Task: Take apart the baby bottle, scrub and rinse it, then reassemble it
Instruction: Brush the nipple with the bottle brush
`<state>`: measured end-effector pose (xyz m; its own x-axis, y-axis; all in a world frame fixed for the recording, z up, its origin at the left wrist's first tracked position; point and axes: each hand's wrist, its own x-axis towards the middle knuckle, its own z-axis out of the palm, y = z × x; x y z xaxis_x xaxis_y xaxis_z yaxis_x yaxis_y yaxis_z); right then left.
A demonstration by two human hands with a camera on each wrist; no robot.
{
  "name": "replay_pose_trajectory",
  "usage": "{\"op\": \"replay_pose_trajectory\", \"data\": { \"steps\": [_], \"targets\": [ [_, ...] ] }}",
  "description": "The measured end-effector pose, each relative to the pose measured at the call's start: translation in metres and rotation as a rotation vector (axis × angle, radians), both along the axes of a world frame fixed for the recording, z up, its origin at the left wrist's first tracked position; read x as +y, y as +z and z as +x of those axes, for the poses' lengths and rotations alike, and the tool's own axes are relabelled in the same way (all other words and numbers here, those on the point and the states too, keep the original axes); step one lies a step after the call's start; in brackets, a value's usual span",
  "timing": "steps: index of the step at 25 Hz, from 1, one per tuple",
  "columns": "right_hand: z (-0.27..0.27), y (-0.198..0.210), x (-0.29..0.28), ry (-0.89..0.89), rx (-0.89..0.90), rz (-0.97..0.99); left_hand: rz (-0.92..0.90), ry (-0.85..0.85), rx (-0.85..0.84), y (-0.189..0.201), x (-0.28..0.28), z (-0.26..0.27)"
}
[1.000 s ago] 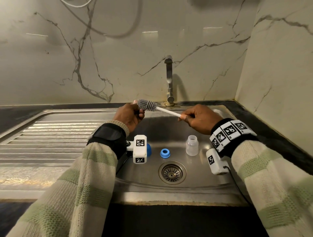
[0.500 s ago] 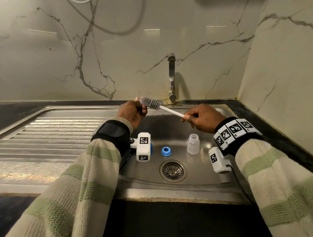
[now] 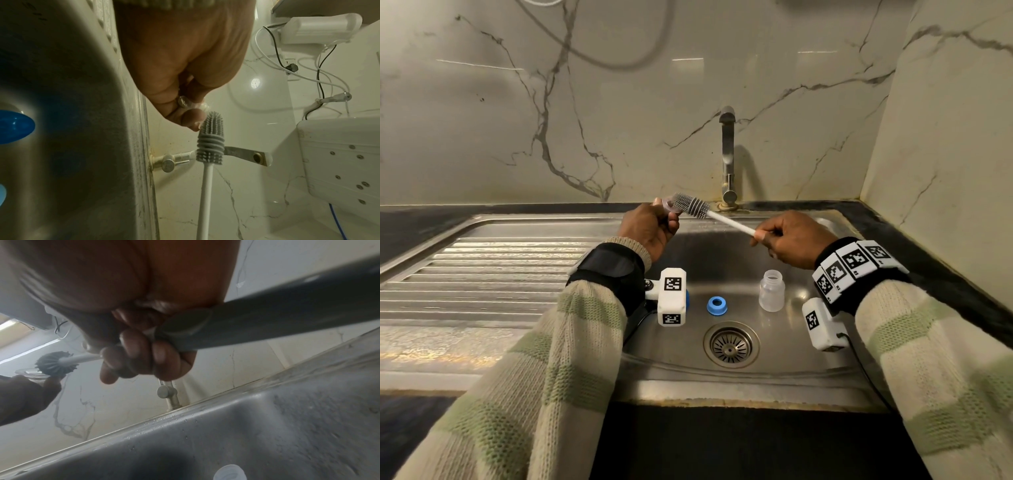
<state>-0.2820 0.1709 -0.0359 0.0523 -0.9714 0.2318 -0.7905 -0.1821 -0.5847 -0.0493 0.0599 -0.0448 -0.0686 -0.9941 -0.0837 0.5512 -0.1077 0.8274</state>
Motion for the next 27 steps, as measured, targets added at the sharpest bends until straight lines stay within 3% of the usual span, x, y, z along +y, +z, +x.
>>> {"op": "replay_pose_trajectory", "data": {
  "steps": [10, 13, 27],
  "targets": [
    [0.012, -0.002, 0.001, 0.068, -0.017, -0.025, -0.028, -0.043, -0.052, 0.001, 0.008, -0.004],
    [0.009, -0.002, -0.002, -0.013, -0.06, -0.101, -0.026, -0.077, -0.073, 0.001, 0.01, -0.005],
    [0.002, -0.002, -0.003, -0.009, 0.005, 0.013, -0.011, -0.007, -0.084, -0.002, 0.005, -0.003]
  ]
}}
